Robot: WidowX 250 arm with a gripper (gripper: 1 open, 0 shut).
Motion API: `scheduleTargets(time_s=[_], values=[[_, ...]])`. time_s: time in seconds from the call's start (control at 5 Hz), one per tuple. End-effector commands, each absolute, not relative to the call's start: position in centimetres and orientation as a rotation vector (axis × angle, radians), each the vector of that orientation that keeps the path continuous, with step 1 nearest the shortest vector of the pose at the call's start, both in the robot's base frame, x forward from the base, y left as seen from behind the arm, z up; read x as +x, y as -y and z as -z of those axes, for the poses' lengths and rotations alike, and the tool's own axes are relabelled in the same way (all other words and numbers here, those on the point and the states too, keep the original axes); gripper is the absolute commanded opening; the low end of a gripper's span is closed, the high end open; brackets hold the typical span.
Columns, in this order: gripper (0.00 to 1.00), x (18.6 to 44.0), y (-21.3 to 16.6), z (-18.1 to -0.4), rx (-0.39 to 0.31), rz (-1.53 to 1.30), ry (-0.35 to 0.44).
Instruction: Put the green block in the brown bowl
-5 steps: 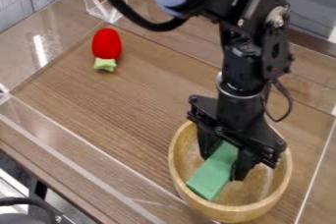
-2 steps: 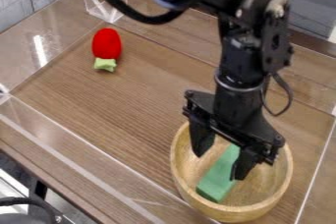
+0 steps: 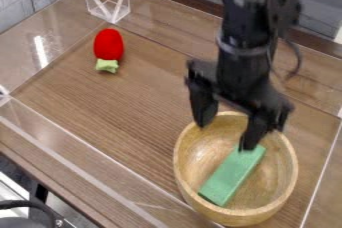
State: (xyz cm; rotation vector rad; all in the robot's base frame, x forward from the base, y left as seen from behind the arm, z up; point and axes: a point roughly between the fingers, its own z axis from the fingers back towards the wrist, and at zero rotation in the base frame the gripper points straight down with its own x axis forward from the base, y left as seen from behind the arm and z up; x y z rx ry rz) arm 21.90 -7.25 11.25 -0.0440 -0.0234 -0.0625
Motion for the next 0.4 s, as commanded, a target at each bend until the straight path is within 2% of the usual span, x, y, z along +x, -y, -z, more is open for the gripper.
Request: scheduleTargets(time_s=[0.0, 0.2], values=[[1.0, 23.9, 5.4, -14.4, -0.032, 0.008, 0.127], [1.0, 25.8, 2.6, -14.7, -0.006, -0.04, 0.166]])
